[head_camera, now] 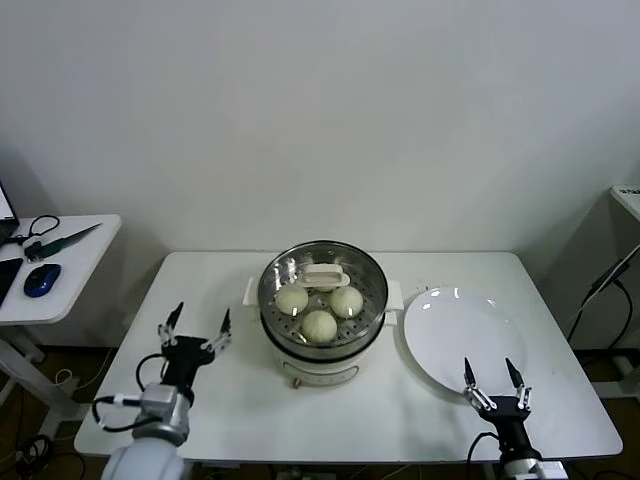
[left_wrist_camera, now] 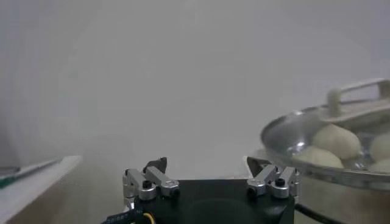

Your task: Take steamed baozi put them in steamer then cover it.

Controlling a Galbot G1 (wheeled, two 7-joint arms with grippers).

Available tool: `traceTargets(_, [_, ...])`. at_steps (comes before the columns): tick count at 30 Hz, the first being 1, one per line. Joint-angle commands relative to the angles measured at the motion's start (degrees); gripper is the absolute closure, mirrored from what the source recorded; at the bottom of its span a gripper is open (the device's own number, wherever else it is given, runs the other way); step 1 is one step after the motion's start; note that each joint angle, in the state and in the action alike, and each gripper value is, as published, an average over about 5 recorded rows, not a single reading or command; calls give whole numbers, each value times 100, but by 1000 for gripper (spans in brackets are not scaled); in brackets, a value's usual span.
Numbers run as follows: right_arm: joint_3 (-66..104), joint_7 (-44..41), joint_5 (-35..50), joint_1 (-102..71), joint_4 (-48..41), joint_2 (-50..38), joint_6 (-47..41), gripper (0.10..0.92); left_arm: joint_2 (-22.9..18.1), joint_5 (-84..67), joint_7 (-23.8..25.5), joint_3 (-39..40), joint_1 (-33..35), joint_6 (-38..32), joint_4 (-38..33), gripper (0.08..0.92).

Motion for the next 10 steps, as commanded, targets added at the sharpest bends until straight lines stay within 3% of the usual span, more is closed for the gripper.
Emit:
traceTargets(1, [-21, -9, -18, 20, -78, -9, -8, 203, -5, -1160, -169, -482, 621, -2226, 1188, 177])
traceTargets(10, [-55, -26, -20, 31, -90, 12, -23, 203, -2, -1065, -28, -408, 634, -2303, 1378, 177])
